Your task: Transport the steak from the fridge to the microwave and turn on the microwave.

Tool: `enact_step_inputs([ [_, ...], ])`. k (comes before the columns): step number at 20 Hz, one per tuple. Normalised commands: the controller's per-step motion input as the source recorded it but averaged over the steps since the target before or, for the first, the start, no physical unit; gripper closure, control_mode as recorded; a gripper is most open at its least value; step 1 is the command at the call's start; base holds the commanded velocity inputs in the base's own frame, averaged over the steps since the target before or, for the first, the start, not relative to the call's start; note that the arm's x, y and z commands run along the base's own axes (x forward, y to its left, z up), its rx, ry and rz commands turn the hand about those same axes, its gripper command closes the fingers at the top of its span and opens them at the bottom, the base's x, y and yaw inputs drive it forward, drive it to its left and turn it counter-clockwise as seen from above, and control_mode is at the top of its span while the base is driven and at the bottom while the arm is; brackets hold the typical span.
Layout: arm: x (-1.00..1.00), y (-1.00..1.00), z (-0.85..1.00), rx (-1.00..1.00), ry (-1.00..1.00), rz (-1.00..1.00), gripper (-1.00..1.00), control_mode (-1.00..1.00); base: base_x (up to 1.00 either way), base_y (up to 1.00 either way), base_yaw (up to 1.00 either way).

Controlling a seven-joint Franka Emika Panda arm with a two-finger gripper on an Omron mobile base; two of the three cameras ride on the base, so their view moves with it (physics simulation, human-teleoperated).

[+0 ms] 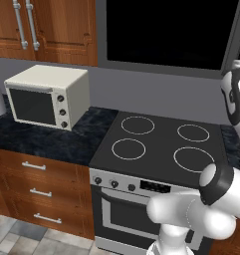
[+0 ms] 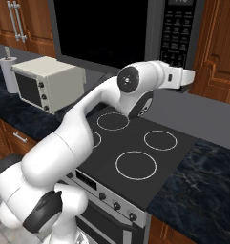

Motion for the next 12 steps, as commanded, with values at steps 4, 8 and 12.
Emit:
enact_step_inputs([
  [4, 0.0, -0.19, -0.06, 0.0, 0.0, 0.0, -1.0, -1.0, 0.0, 0.0, 0.0],
  [8, 0.0, -0.03, -0.17, 0.0, 0.0, 0.0, -1.0, -1.0, 0.0, 0.0, 0.0],
  [12, 0.0, 0.0, -0.08, 0.0, 0.0, 0.0, -1.0, -1.0, 0.0, 0.0, 0.0],
])
